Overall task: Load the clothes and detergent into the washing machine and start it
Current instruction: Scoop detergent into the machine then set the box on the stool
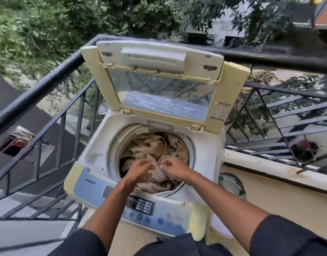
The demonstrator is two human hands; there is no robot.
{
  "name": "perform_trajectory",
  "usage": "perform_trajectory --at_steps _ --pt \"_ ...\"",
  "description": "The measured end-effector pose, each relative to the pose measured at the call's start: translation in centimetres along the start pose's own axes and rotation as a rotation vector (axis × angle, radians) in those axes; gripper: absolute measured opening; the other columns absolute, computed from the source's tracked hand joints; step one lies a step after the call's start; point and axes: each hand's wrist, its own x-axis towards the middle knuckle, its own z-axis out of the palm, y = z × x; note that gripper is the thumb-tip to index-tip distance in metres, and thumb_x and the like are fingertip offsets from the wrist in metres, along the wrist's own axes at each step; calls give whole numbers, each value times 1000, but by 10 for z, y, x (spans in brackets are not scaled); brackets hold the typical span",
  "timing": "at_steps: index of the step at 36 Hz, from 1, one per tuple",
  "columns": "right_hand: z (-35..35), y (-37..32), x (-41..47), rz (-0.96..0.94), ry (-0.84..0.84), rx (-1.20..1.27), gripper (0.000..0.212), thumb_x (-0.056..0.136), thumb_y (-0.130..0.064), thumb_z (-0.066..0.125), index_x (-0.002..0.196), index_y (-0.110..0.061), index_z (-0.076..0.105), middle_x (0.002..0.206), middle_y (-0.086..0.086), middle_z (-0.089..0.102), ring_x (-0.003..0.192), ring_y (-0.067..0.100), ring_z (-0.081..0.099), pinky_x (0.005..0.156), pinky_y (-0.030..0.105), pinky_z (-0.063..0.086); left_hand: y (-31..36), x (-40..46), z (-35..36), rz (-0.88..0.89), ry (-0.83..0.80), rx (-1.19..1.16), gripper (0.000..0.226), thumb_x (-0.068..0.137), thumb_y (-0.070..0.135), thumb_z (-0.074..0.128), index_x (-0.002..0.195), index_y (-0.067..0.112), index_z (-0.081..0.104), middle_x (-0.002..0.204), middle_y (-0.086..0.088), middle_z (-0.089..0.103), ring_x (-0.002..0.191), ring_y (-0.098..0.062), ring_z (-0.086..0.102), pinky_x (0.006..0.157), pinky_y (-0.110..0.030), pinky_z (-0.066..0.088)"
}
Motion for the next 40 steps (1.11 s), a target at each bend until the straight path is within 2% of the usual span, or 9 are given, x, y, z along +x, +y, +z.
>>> perform_trajectory --at_steps 5,8,14,17,22,27,31,35,40 --pt "-8 -8 11 46 45 376 13 102 -18 60 90 -19 66 91 7 70 81 22 69 64 27 57 3 -2 12 5 88 -246 24 105 19 60 125 10 69 108 -11 73 84 -23 65 64 -31 52" --pt "-18 -20 15 96 93 509 15 105 -22 56 93 -19 64 96 11 72 67 17 61 44 21 43 9 3 17 -13 88 -338 25 105 27 62 122 11 71 107 -9 75 85 -24 66 71 -36 54" --pt "-22 -32 30 169 189 748 16 106 -24 55 118 -15 61 113 13 71 69 14 59 50 22 43 35 31 8 -28 31 -422 21 106 31 59 118 19 70 122 -9 75 102 -27 67 97 -47 55" --pt "-24 -44 39 206 243 880 20 107 -24 54 124 -14 59 111 9 66 71 17 58 56 28 42 53 51 -3 -54 -17 -515 17 108 28 53 109 19 68 122 -10 71 93 -23 66 101 -48 51" --pt "-26 -58 64 266 324 1143 28 106 -30 56 130 -14 59 119 8 67 99 26 67 75 37 55 75 90 -18 -106 -145 -614 20 111 32 48 104 20 62 96 2 62 81 -20 55 73 -34 48" --pt "-28 -74 92 324 396 1338 28 106 -30 55 132 -17 51 142 11 56 121 32 60 91 45 52 91 130 -23 -178 -205 -663 54 109 38 50 153 7 45 129 -14 54 109 -25 57 80 -36 55" --pt "-26 -78 111 347 452 1439 45 105 -34 57 146 -15 49 148 9 51 133 31 54 91 44 48 100 148 -23 -239 -244 -699 61 110 41 48 158 6 37 164 -15 37 148 -31 43 101 -37 45" --pt "-23 -79 121 379 453 1546 49 102 -40 57 143 -14 53 134 5 56 121 24 58 84 40 49 99 158 -29 -279 -290 -743 57 110 43 47 155 8 43 163 -15 39 143 -29 48 103 -36 46" --pt "-22 -76 124 377 497 1661 46 98 -34 64 137 -10 58 124 4 62 110 20 63 79 37 48 93 168 -33 -285 -352 -747 35 109 45 49 109 12 63 144 -8 55 105 -16 60 87 -33 52"
